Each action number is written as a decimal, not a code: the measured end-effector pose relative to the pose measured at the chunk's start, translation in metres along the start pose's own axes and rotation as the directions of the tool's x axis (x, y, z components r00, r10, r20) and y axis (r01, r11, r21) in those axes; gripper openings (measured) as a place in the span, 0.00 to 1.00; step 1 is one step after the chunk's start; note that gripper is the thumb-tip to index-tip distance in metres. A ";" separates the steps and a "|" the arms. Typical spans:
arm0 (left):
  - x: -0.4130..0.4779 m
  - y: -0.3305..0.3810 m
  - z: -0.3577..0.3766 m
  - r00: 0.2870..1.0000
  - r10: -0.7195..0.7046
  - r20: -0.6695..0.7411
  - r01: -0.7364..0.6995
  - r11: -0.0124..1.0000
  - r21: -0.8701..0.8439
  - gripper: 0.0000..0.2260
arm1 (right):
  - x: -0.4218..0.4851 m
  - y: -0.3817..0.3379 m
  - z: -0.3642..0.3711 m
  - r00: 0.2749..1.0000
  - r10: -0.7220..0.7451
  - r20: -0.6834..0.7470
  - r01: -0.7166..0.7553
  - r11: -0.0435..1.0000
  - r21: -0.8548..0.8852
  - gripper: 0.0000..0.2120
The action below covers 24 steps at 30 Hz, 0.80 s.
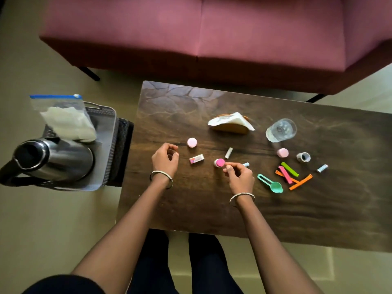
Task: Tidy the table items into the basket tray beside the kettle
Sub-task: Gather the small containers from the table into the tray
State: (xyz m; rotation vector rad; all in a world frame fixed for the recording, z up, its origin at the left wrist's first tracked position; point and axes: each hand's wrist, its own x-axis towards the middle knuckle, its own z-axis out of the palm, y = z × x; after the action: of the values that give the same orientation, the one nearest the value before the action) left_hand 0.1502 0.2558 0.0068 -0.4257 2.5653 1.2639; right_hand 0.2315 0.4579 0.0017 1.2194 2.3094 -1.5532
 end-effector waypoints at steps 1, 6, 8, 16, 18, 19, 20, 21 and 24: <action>0.001 0.002 0.011 1.000 0.019 0.024 -0.020 0.999 0.036 0.08 | 0.003 0.007 -0.010 1.000 0.015 -0.012 -0.015 1.000 0.022 0.06; 0.020 0.008 0.060 0.991 0.035 0.129 -0.066 0.968 0.242 0.16 | 0.026 0.036 -0.054 0.995 0.039 -0.088 -0.033 0.997 0.068 0.06; 0.032 0.009 0.077 0.985 0.024 0.168 -0.080 0.940 0.331 0.20 | 0.037 0.046 -0.065 0.993 0.054 -0.107 -0.044 0.995 0.092 0.06; 0.060 -0.011 0.113 0.968 0.061 0.241 -0.183 0.831 0.525 0.24 | 0.073 0.076 -0.085 0.979 0.080 -0.187 -0.052 0.987 0.153 0.07; 0.062 -0.017 0.115 0.974 0.100 0.204 -0.198 0.810 0.551 0.21 | 0.080 0.081 -0.087 0.977 0.089 -0.191 -0.059 0.986 0.159 0.07; 0.063 -0.020 0.114 0.976 0.110 0.190 -0.199 0.806 0.557 0.20 | 0.082 0.083 -0.087 0.977 0.095 -0.191 -0.064 0.985 0.162 0.07; 0.065 -0.022 0.115 0.975 0.116 0.188 -0.203 0.804 0.558 0.19 | 0.083 0.085 -0.088 0.977 0.101 -0.190 -0.069 0.984 0.167 0.07; 0.066 -0.025 0.115 0.974 0.121 0.192 -0.209 0.803 0.558 0.17 | 0.084 0.088 -0.088 0.976 0.106 -0.189 -0.073 0.982 0.174 0.07; 0.069 -0.028 0.115 0.968 0.145 0.205 -0.239 0.788 0.567 0.13 | 0.087 0.093 -0.093 0.974 0.128 -0.189 -0.092 0.978 0.190 0.07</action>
State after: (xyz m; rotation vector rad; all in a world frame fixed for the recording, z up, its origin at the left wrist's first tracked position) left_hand 0.1077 0.3210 -0.1055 0.0659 2.7312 0.4521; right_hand 0.2649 0.5968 -0.0646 1.5880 2.2078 -1.7020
